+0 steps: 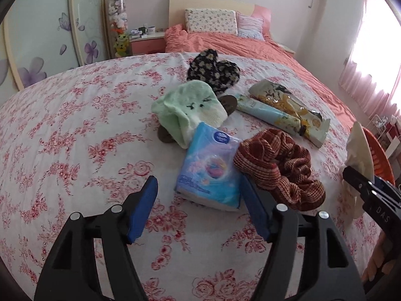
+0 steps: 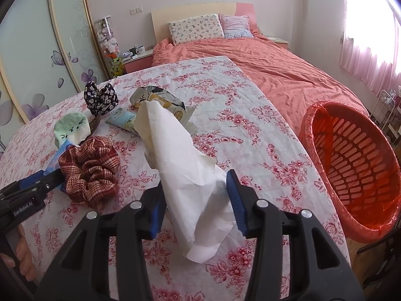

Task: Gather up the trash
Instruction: 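Grasp the blue tissue pack with the left tool while the right tool grasps the white paper, then carry tissue pack and white paper over the red basket and open both tools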

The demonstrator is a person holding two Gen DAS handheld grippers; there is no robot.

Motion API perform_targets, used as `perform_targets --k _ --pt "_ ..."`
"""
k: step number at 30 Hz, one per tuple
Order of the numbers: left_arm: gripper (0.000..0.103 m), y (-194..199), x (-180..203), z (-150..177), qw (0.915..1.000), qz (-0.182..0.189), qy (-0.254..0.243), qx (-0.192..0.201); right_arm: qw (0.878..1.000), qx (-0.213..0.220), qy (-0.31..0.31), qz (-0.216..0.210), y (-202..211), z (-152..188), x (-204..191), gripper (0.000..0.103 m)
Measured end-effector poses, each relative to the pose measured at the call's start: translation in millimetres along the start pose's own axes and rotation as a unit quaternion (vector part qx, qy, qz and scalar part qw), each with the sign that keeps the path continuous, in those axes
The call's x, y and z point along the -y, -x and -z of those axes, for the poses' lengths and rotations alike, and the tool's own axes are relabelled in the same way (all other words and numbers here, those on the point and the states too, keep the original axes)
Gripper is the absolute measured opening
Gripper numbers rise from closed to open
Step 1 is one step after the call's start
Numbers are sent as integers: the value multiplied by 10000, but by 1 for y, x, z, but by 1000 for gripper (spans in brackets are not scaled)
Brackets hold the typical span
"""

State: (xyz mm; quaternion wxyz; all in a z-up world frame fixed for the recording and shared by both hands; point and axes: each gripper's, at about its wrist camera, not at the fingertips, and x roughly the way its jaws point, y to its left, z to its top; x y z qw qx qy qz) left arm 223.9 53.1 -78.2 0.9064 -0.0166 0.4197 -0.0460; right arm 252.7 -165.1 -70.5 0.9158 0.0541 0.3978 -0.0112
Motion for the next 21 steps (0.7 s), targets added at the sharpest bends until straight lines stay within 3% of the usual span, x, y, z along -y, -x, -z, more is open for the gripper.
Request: perform_targets --k 5,7,15,21 --pt "67 -12 7 -1 9997 -185 -51 -131 10000 4 1 4 0 0 1 46" --pt "59 -11 5 -2 9997 -223 -3 -124 10000 4 5 0 0 0 0 46" --pt "60 -3 -34 4 9973 -537 480 -107 10000 -23 -24 -17 -2 -1 -1 47" --pt "63 -4 -37 2 9968 -624 486 -87 9999 -48 -70 -55 -6 0 1 48"
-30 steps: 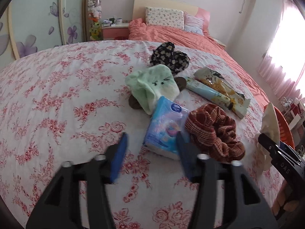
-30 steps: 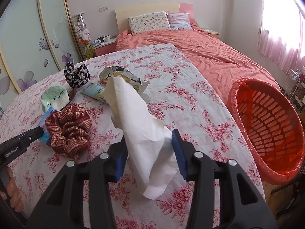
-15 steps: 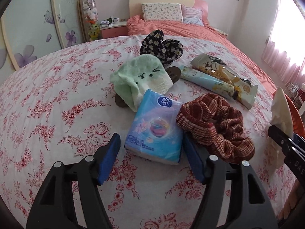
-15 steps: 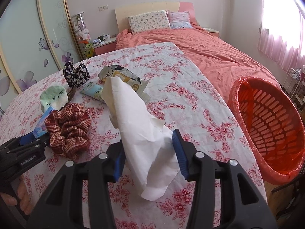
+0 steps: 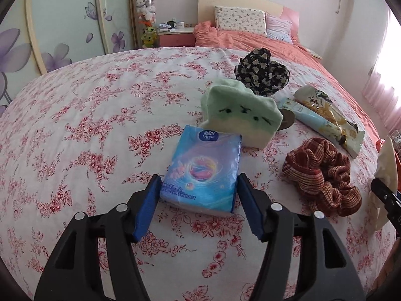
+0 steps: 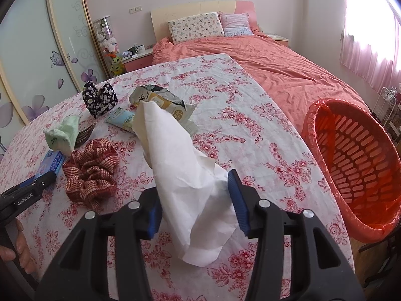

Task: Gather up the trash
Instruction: 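Carry tissue pack and white paper over the red basket and open both tools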

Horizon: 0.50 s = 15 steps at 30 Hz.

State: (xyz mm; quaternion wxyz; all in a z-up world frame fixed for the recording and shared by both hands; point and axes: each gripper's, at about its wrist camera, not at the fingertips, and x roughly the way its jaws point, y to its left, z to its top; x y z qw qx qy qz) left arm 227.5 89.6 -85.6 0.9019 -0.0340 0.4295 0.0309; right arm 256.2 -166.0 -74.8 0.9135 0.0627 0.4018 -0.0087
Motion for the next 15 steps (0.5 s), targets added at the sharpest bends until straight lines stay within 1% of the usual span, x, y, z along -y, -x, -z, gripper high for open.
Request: perform_targets --k 5,7,11,14,15 --pt "63 0 0 -1 10000 48 40 11 10000 -22 -48 -38 -1 0 3 49" --pt "57 1 0 -1 10000 47 51 26 10000 -17 -48 -30 -1 0 3 48" --pt "56 0 -4 -3 9999 84 56 28 10000 30 -43 -56 3 -1 4 43" --pt "54 4 -6 -2 9999 107 76 38 9998 48 -152 -148 9 -4 7 39" --pt "53 6 -6 -1 9999 121 84 48 9996 60 -190 -189 11 -6 8 35"
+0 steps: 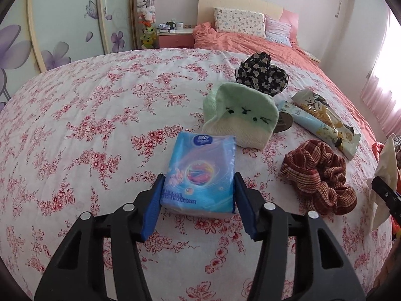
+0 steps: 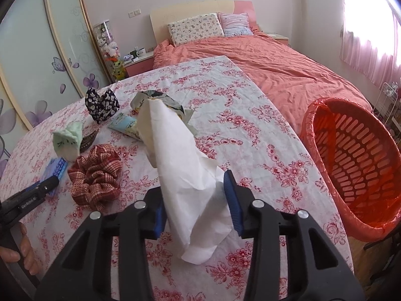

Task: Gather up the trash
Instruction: 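Carry tissue pack and white paper over the red basket and open both tools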

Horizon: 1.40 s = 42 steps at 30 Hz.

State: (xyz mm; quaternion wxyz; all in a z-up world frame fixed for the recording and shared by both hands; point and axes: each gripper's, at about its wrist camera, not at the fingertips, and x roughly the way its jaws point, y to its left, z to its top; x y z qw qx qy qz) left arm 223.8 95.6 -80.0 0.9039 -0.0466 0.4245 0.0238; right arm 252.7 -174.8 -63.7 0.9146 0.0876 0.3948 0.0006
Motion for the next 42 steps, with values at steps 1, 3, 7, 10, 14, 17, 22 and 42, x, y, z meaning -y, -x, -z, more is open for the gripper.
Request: perform_targets --k 1,3,7,10,14,17,22,42 --pt "53 2 0 0 10000 4 2 7 10000 13 -13 -8 3 -1 0 34" --pt "53 6 -1 1 10000 22 -5 44 10000 66 -23 -6 7 -2 0 33" --pt "53 13 -2 0 9999 2 15 103 9999 117 -59 -22 16 -3 0 32" --pt "53 19 -3 -2 9999 10 52 141 9998 183 -92 -81 25 -7 1 31" --pt "53 35 2 -6 9995 74 14 298 9992 369 -98 -149 43 -15 1 31" --pt "53 50 8 -13 9989 139 -39 437 9984 509 -145 -219 59 -21 2 31" --pt "53 74 28 -20 9971 311 -154 670 9969 717 -189 -261 84 -27 9 31" --pt "53 123 174 -21 9753 1675 -1020 1013 9867 1289 -976 186 147 -28 119 31"
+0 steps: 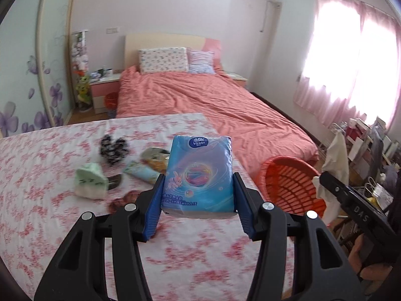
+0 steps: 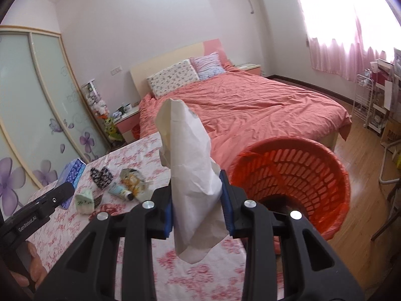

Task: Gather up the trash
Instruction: 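Carry tissue pack and white paper over the red basket and open both tools, then grasp the mint-green cloth with the left tool while the right tool grasps the plaid scrunchie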

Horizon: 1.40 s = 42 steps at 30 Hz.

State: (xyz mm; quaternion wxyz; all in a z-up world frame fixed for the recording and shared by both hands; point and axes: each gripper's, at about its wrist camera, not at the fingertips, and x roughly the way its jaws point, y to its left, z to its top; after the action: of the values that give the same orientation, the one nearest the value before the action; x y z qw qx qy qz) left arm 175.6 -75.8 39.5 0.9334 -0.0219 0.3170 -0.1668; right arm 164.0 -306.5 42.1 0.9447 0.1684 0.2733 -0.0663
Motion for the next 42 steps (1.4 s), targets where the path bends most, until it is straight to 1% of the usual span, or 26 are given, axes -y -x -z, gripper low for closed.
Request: perform_targets --k 4,10,12,16,17,19,20,21,22,24,27,30,35,39,42 --pt "53 -15 39 -3 9988 442 -179 -75 9994 84 -285 177 2 -8 38 31" --pt "53 -43 91 -2 9943 950 -440 -213 9973 129 -651 329 -6 -19 88 31" --pt "53 -52 103 -3 9928 1042 -533 -251 9963 123 -761 372 -13 -24 104 31" --pt "53 -84 137 -1 9893 1190 -731 -433 9943 66 -961 464 -29 -31 132 32" --pt "53 -87 141 -1 9886 1207 -759 -480 9935 36 -1037 465 -34 -33 140 32" --pt "54 -105 152 2 9863 1241 -858 -661 9921 -42 -1165 461 -46 -37 152 38" --pt "55 -106 154 6 9862 1214 -881 -704 9913 -66 -1228 473 -52 -39 157 42" --pt "57 -110 156 8 9860 1183 -905 -752 9906 -103 -1275 480 -59 -39 163 48" --pt "63 -115 156 11 9856 1149 -938 -810 9903 -149 -1287 502 -65 -39 167 51" --pt "72 -120 156 15 9861 1016 -980 -878 9902 -212 -1249 588 -75 -36 170 63" --pt "75 -125 145 19 9875 832 -936 -957 9897 -234 -1248 660 -80 -29 172 70" --pt "75 -121 137 23 9891 610 -925 -966 9897 -241 -1150 816 -81 -21 166 76" --pt "79 -106 104 30 9918 167 -930 -863 9915 -320 -747 1014 -81 -9 143 78" --pt "79 -89 63 35 9933 -163 -808 -815 9930 -409 -512 986 -81 -1 119 78" --pt "79 -78 33 37 9941 -377 -664 -777 9942 -481 -301 916 -82 7 93 78"
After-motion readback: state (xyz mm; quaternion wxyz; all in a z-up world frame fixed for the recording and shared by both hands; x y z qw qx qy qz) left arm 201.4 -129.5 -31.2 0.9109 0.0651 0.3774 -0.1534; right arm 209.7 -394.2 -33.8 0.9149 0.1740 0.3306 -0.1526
